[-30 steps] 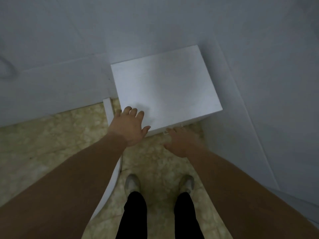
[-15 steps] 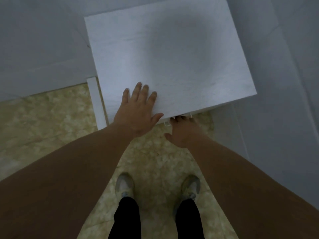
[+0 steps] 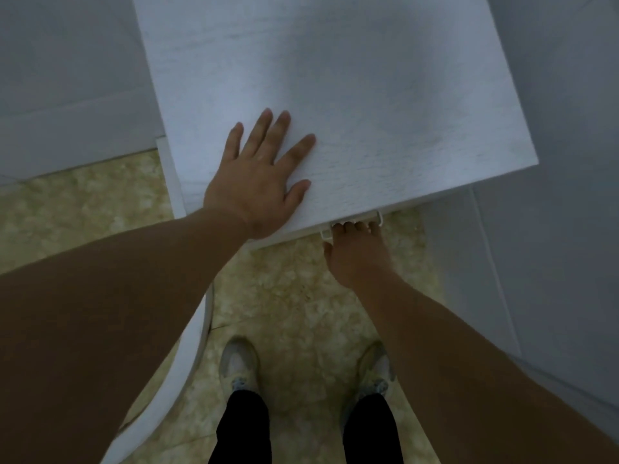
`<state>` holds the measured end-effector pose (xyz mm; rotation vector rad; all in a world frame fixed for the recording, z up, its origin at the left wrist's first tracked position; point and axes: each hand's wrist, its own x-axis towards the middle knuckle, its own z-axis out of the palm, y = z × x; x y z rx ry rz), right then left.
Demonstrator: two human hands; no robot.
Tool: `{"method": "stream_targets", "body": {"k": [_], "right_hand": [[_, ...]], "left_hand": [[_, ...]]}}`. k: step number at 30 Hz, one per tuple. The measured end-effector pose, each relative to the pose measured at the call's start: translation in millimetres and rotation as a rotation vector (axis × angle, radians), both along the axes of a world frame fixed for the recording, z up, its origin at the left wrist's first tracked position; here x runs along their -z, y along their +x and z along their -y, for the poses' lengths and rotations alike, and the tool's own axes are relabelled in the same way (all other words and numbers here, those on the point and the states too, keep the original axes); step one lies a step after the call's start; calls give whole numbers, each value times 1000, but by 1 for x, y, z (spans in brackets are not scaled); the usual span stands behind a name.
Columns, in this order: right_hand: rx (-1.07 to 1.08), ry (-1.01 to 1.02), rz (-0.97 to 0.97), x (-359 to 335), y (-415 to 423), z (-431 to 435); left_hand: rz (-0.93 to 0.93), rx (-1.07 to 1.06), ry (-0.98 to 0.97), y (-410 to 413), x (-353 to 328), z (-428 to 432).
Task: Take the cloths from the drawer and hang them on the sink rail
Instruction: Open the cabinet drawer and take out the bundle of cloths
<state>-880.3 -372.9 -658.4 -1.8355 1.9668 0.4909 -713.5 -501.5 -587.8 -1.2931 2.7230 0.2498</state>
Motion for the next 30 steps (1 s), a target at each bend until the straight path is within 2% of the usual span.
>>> {"method": "stream_targets", "body": {"k": [9,23,26,30], "right_hand": [[40,2,12,4,2,-8],[45,75,43,1,-1,-89],[111,-17,84,-12,-3,-102],[-70,-359,168,-44,-21,-122]], "left_hand": [[11,-1,-4,1,0,-1],[61,-16,5,1,0,-7],[61,-77,34,2,-3,-21],[108,-60,81,7,-7,-53]]}}
